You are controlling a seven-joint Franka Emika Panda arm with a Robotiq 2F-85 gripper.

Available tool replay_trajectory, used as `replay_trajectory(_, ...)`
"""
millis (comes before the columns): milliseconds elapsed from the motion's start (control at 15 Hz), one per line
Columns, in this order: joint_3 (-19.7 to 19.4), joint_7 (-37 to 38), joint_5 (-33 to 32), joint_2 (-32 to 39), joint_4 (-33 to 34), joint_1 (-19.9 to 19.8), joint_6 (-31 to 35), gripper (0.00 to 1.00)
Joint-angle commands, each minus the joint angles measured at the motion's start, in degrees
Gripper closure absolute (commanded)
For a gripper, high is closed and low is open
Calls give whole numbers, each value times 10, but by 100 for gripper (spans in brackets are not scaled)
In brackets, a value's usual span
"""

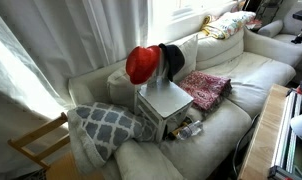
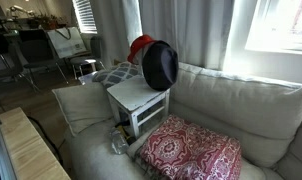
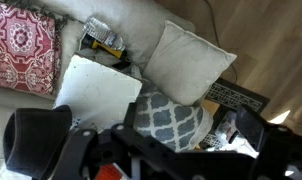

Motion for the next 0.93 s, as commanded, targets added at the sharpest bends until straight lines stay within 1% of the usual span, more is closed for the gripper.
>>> replay_trajectory(0,8,-81,-44,108,46,-7,84,0)
replay_trajectory(67,11,-102,-57,138,60,-4,123,0)
replay_trajectory(200,17,-131,-97,208,96,-4,175,0)
replay_trajectory(267,21,-138,-123,241,118,-7,178,0)
replay_trajectory(400,24,-172,-150,315,171,-2,179,0)
replay_trajectory(667,41,-236,-201,444,285,-3,156,0)
replay_trajectory(733,46,-253,-212,468,307,-2,156,0)
replay_trajectory(800,44,-223,-188,408,242,-10,181,0)
replay_trajectory(867,49,-234,-196,434,266,-11,180,0)
